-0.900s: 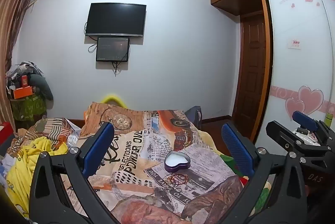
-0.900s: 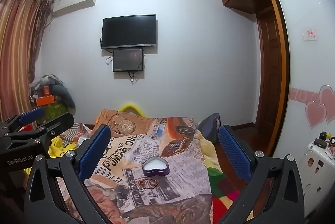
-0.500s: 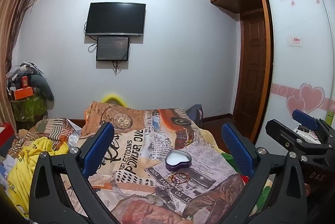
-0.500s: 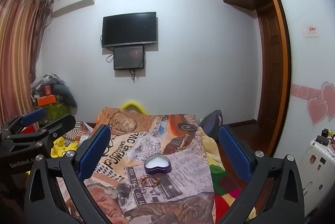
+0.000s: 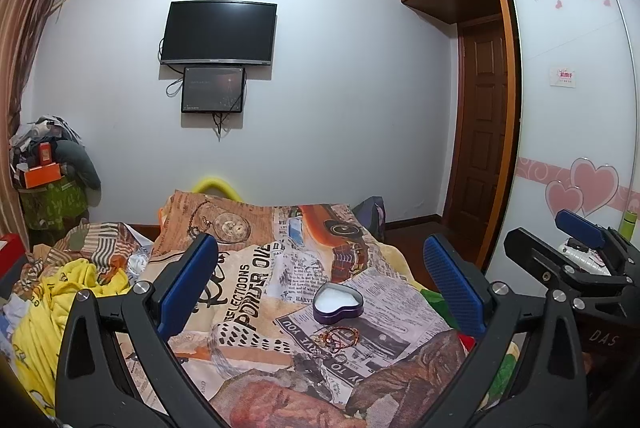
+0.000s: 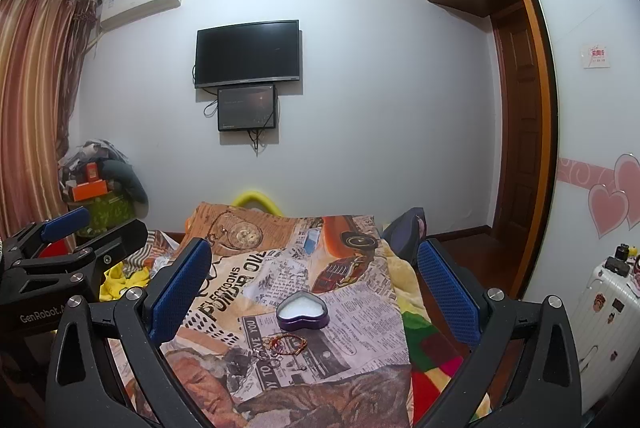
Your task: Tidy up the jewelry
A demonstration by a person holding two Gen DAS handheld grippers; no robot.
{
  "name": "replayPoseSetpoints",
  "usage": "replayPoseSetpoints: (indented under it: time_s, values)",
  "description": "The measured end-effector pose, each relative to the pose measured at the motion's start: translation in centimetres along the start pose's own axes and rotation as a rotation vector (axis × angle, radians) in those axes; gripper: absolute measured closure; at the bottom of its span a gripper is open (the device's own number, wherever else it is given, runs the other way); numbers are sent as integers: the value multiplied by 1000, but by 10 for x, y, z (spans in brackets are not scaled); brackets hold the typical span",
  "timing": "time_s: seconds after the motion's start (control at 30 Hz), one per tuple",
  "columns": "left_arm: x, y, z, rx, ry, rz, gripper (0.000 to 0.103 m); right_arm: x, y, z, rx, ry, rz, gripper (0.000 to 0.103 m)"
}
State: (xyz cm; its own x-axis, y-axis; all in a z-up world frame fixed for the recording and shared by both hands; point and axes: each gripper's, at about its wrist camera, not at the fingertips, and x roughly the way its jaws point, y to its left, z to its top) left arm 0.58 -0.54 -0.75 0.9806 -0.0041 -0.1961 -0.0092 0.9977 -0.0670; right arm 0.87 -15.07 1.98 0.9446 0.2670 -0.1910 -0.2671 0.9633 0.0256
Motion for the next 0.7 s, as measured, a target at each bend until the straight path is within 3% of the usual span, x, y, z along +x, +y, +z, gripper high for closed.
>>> replayPoseSetpoints:
  time_s: [0.7]
  values:
    - [3,0,-5,-3,9,-11,0,-1,-1,-3,2,7,3,1]
